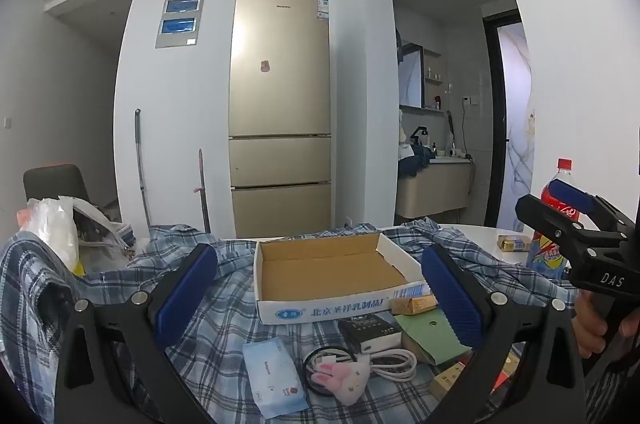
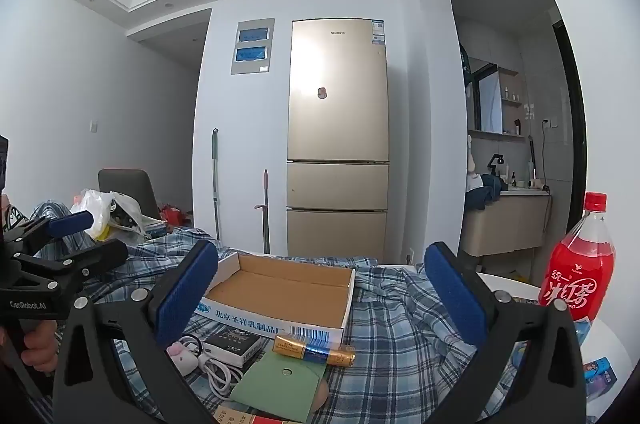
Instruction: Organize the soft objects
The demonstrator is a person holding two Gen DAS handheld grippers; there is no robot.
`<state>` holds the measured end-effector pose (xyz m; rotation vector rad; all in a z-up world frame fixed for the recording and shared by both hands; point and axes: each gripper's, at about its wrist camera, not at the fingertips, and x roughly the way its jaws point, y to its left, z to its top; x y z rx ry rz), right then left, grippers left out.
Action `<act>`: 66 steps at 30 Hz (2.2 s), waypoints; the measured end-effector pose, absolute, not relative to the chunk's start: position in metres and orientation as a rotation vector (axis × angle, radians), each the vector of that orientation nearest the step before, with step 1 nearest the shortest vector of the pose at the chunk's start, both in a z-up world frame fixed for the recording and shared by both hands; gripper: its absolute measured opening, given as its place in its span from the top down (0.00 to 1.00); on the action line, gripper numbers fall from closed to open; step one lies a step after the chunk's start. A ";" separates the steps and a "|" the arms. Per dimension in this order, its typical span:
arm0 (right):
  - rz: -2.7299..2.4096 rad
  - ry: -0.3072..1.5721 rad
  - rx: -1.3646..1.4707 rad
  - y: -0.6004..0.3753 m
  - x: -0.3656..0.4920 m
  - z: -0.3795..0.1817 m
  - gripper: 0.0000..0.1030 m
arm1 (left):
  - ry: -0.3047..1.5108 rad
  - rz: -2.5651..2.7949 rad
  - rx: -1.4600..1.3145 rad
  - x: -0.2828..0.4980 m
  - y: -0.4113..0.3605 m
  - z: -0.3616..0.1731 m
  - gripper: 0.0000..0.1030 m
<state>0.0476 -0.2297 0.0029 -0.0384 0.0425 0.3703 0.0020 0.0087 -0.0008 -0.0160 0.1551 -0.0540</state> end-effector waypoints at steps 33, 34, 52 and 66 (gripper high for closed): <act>0.370 0.043 -0.039 -0.230 0.046 0.004 0.00 | 0.159 -0.035 -0.023 0.003 0.011 -0.001 0.00; 0.370 0.043 -0.039 -0.229 0.046 0.004 0.00 | 0.159 -0.036 -0.023 0.003 0.012 -0.001 0.00; 0.367 0.046 -0.036 -0.231 0.049 0.006 0.00 | 0.159 -0.034 -0.022 0.004 0.013 -0.001 0.00; 0.367 0.045 -0.036 -0.231 0.049 0.006 0.00 | 0.157 -0.033 -0.024 0.004 0.013 -0.001 0.00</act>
